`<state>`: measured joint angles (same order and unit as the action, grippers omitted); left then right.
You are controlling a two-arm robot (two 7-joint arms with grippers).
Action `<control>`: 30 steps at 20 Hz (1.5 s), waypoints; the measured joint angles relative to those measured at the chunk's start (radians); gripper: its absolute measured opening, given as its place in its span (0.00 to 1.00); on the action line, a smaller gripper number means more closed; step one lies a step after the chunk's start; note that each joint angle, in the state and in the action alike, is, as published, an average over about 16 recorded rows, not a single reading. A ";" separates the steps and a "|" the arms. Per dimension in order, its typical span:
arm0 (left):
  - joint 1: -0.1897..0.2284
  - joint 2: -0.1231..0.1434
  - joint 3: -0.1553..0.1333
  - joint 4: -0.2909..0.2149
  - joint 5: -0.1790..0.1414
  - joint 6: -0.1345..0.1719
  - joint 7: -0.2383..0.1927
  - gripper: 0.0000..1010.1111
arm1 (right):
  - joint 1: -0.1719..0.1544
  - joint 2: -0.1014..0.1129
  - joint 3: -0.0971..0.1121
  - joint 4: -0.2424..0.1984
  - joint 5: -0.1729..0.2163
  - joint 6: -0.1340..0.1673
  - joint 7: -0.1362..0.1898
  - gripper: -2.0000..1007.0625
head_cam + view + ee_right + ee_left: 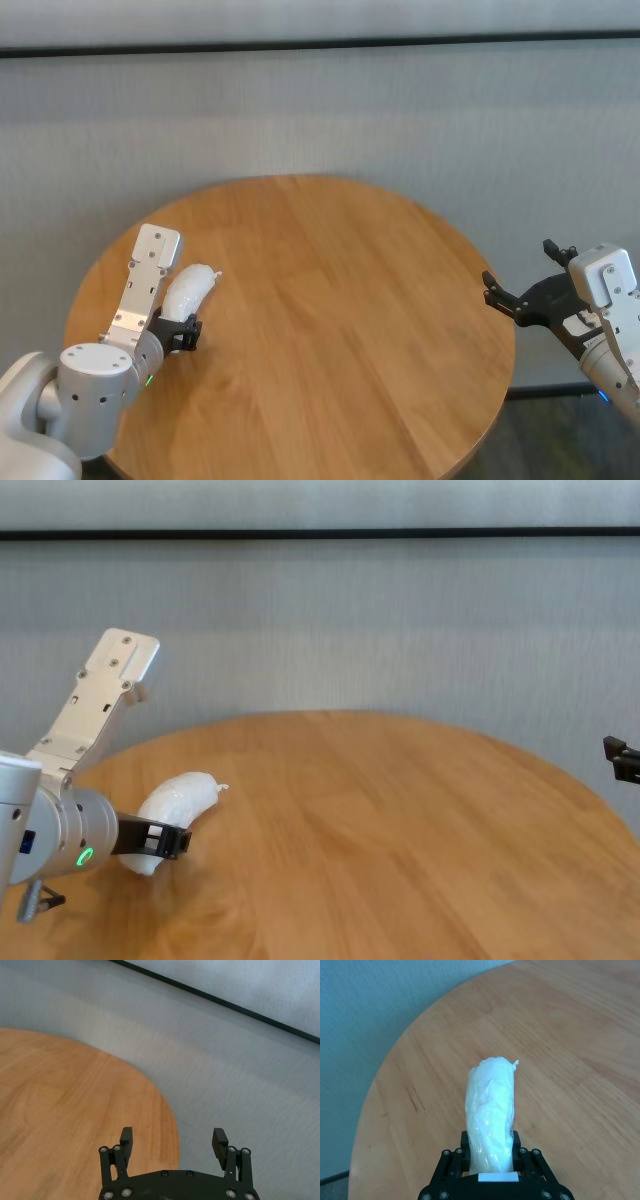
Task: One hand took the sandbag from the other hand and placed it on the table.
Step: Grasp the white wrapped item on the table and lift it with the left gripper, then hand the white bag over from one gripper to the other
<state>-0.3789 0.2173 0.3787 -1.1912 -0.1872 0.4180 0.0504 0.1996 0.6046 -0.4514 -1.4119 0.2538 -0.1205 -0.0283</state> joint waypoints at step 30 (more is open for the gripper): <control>0.001 0.000 0.000 -0.002 0.003 -0.001 0.001 0.41 | 0.000 0.000 0.000 0.000 0.000 0.000 0.000 0.99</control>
<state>-0.3781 0.2174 0.3791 -1.1932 -0.1845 0.4166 0.0518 0.1996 0.6046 -0.4514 -1.4119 0.2538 -0.1204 -0.0283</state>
